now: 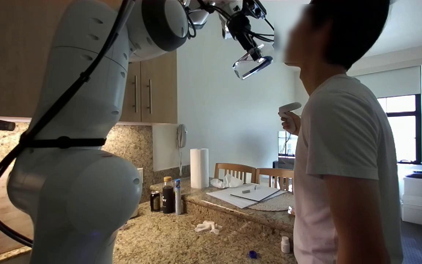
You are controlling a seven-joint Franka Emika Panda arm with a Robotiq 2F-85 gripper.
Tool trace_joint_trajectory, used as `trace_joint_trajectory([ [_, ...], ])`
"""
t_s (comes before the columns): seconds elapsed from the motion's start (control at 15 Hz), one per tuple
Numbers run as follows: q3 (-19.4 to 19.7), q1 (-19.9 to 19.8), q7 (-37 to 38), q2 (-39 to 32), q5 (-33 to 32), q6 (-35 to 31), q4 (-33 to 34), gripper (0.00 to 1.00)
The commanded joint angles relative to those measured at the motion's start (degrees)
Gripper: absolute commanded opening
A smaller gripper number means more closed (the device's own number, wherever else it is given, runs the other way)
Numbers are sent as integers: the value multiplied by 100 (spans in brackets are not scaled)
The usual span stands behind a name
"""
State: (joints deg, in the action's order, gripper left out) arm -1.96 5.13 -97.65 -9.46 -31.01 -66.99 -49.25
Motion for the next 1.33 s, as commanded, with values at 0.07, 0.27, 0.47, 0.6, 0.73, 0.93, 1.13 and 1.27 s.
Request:
trace_joint_trajectory([
  [0.07,6,-24,25,-68,100,59,147,22],
  [0.27,-3,-27,42,-112,192,145,229,22],
  [0.47,-14,-42,61,-140,458,319,356,22],
  [0.6,-10,-76,-113,-138,657,460,471,22],
  [0.73,-15,-80,-522,-131,697,557,562,22],
  [0.93,-27,-56,-1050,-106,673,611,659,22],
  [1.13,0,0,-664,-116,585,517,500,47],
  [1.27,0,0,-664,-146,585,517,500,47],
])
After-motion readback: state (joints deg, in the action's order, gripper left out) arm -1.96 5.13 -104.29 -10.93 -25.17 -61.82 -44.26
